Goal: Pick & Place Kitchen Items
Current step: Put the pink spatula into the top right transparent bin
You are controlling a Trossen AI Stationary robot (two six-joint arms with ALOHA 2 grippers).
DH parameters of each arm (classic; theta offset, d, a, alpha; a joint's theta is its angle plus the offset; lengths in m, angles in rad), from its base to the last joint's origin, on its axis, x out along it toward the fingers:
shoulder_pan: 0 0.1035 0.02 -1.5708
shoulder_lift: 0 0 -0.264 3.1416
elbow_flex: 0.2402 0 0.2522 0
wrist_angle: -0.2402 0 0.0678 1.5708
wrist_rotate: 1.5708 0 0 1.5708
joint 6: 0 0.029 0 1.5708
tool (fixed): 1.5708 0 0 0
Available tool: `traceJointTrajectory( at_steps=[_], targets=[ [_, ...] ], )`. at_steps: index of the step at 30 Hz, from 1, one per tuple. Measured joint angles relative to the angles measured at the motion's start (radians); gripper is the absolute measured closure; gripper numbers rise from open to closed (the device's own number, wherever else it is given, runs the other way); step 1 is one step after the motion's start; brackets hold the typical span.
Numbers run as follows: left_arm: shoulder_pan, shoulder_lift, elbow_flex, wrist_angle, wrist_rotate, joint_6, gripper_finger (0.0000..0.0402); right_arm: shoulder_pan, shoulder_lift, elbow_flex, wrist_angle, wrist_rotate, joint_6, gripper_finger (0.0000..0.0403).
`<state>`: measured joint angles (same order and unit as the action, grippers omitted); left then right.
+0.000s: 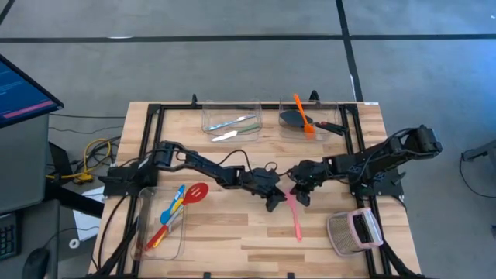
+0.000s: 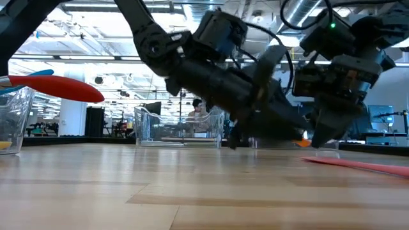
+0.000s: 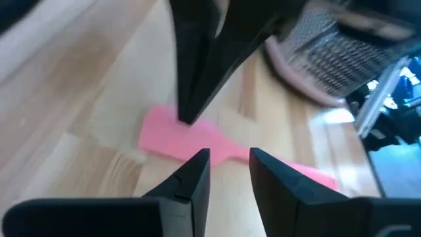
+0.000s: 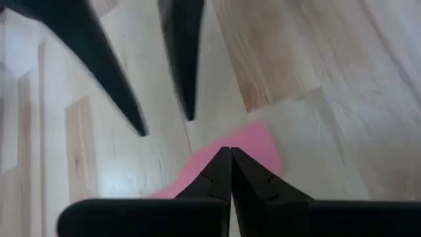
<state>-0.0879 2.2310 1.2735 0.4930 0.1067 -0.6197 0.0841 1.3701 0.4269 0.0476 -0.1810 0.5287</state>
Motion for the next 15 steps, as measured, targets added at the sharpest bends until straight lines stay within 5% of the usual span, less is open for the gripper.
traceJointTrajectory(
  at_steps=[9, 15],
  targets=[
    [-0.003, -0.145, -0.155, -0.008, 0.001, 0.112, 0.0342, 0.112, -0.006, 0.16, -0.314, -0.032, 0.082, 0.0403],
    [-0.001, -0.272, -0.278, -0.007, -0.088, 0.138, 0.038, 0.195, -0.001, 0.169, -0.346, -0.011, 0.237, 0.0403]
  ],
)
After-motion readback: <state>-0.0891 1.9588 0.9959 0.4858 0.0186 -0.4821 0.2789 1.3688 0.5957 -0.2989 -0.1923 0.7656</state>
